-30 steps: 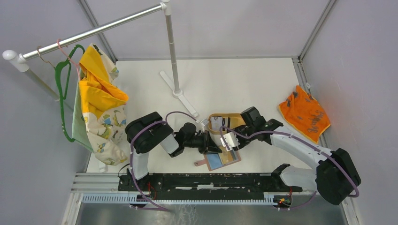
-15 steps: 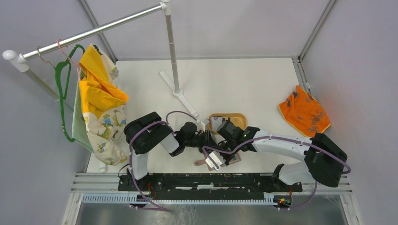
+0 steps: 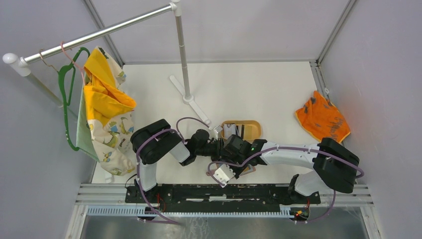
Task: Put the credit cards into the card holder
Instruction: Insert the credit card into the card holder.
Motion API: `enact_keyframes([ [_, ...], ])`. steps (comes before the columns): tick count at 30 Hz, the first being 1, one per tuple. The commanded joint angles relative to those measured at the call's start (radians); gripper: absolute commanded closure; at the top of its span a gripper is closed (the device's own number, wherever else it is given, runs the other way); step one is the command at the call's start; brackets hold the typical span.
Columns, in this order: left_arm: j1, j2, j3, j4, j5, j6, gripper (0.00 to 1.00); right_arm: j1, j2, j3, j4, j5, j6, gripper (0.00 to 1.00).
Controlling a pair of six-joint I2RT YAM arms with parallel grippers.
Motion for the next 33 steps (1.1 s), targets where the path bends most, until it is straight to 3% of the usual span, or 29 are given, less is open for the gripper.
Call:
enact_keyframes([
  [1, -0.003, -0.021, 0.005, -0.086, -0.068, 0.1, 0.66, -0.001, -0.001, -0.005, -0.062, 0.094, -0.054, 0.91],
  [10, -0.002, -0.091, 0.007, -0.171, -0.104, 0.144, 0.62, -0.051, -0.025, -0.005, -0.1, 0.093, -0.066, 0.92],
  [15, -0.001, -0.2, 0.011, -0.307, -0.179, 0.218, 0.59, -0.075, -0.042, -0.003, -0.094, 0.079, -0.045, 0.91],
  [23, -0.004, -0.504, -0.016, -0.571, -0.386, 0.382, 0.58, -0.177, -0.157, 0.037, -0.184, -0.233, -0.072, 0.86],
  [28, -0.005, -0.722, -0.049, -0.727, -0.423, 0.459, 0.56, -0.317, -0.255, -0.009, -0.184, -0.349, -0.108, 0.74],
  [32, -0.002, -0.783, -0.075, -0.831, -0.388, 0.425, 0.37, -0.387, -0.288, -0.06, -0.128, -0.296, -0.082, 0.65],
  [33, -0.002, -0.774, -0.077, -0.849, -0.359, 0.419, 0.36, -0.4, -0.286, -0.07, -0.115, -0.264, -0.072, 0.65],
])
